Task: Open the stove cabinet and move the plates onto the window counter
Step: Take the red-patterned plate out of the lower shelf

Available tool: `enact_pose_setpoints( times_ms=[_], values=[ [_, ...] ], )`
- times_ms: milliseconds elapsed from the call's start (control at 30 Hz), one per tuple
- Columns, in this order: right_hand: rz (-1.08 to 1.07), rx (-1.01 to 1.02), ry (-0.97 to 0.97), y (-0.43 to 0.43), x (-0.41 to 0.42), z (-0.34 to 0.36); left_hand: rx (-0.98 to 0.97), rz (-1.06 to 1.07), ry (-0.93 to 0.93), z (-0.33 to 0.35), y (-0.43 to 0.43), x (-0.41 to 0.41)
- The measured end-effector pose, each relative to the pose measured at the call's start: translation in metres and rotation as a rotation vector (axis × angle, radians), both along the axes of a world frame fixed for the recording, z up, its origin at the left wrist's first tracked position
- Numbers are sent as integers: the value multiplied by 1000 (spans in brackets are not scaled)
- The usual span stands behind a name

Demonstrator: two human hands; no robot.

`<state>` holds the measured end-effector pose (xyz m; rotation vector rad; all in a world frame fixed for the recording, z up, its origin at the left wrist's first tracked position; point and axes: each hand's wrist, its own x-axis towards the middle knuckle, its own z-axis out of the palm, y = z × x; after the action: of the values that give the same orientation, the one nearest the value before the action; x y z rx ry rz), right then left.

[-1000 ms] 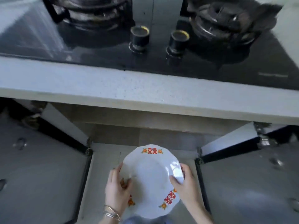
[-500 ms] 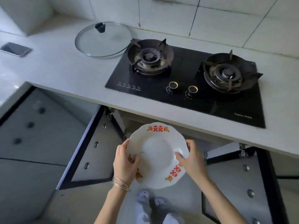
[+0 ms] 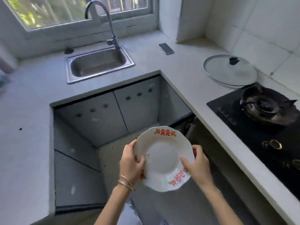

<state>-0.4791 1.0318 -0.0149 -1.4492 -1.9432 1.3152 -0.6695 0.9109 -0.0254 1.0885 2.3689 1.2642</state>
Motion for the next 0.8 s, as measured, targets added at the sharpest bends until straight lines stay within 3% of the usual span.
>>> enact_pose_setpoints(
  times_ms=[300, 800],
  values=[
    [431, 41, 35, -44, -170, 16, -16, 463, -36, 8, -113, -98],
    [863, 77, 34, -162, -415, 26, 37, 862, -95, 20, -266, -262]
  ],
)
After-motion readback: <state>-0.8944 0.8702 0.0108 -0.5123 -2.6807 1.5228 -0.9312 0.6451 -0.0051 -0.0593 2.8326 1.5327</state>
